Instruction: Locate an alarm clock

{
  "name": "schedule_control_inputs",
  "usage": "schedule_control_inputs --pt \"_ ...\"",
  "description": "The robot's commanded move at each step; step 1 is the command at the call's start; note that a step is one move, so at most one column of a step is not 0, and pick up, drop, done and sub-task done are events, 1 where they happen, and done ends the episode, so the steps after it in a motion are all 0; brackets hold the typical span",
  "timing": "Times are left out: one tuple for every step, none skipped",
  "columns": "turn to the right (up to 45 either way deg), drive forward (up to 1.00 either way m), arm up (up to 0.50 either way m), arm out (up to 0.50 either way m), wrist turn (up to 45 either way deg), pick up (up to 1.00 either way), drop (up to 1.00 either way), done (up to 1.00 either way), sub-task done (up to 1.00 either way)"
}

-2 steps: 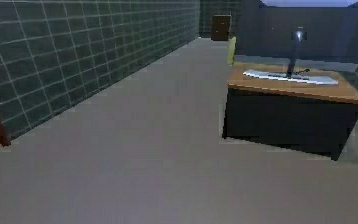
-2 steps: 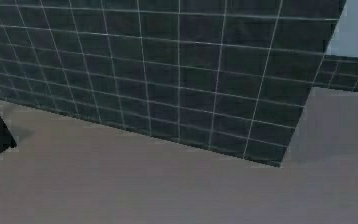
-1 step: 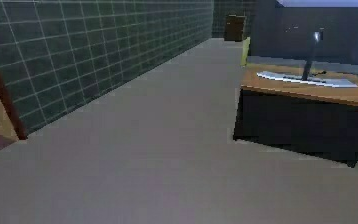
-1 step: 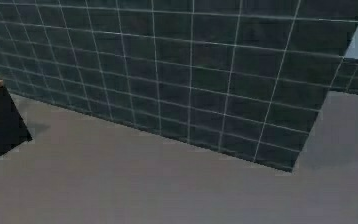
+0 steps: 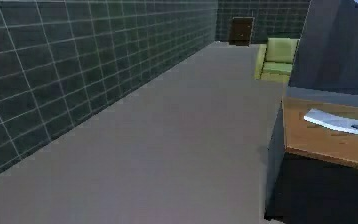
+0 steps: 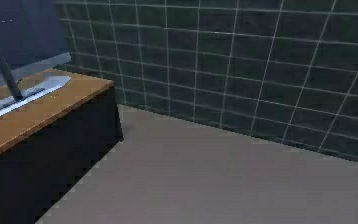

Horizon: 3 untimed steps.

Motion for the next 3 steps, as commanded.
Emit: schedule_control_inputs --pt "0.0 1.0 0.0 0.0 0.0 0.0 0.0 0.0 0.0" --pt "-15.0 0.0 0.0 0.0 0.0 0.0 0.0 0.0 0.0" --pt "0.0 0.05 0.0 0.0 0.0 0.0 0.0 0.0 0.0"
